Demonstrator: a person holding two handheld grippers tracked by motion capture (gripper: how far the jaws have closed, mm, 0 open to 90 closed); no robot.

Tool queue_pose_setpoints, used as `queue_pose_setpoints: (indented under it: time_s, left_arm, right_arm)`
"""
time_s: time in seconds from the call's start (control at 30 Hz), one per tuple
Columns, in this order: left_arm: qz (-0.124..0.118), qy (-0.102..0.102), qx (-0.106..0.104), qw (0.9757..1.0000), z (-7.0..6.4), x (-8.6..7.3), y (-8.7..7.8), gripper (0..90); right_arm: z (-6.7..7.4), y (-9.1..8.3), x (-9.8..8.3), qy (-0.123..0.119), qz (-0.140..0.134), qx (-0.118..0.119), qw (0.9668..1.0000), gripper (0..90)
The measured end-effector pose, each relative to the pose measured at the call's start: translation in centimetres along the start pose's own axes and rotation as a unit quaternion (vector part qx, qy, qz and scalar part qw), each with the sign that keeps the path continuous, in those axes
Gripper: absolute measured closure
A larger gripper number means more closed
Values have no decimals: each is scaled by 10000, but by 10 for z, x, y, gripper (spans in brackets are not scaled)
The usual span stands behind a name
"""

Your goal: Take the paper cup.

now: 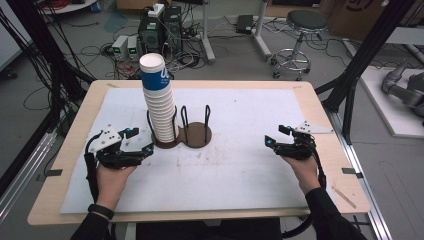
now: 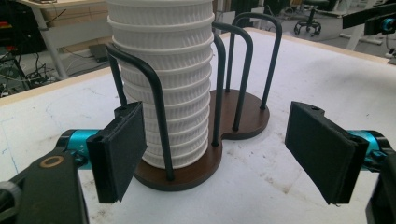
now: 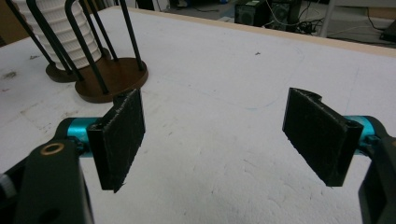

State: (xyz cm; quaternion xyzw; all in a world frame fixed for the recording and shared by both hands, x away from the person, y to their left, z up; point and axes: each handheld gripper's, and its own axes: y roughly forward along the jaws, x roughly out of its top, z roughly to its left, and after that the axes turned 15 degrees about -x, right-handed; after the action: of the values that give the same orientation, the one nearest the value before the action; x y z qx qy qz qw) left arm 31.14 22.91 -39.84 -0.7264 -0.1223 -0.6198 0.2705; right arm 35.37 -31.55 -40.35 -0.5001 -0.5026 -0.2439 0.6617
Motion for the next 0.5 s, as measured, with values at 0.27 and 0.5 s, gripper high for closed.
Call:
queue_pose_setpoints:
  time_s: [0.27,0.5]
  left_arm:
    - [1,27,-97,9999,0,7,2,163]
    - [43,26,-164,9999,1,18,2,116]
  right_arm:
    - [0,-1,0,-57,-9,-37,10000,217]
    - [0,-1,0,-31,-4,-66,10000,217]
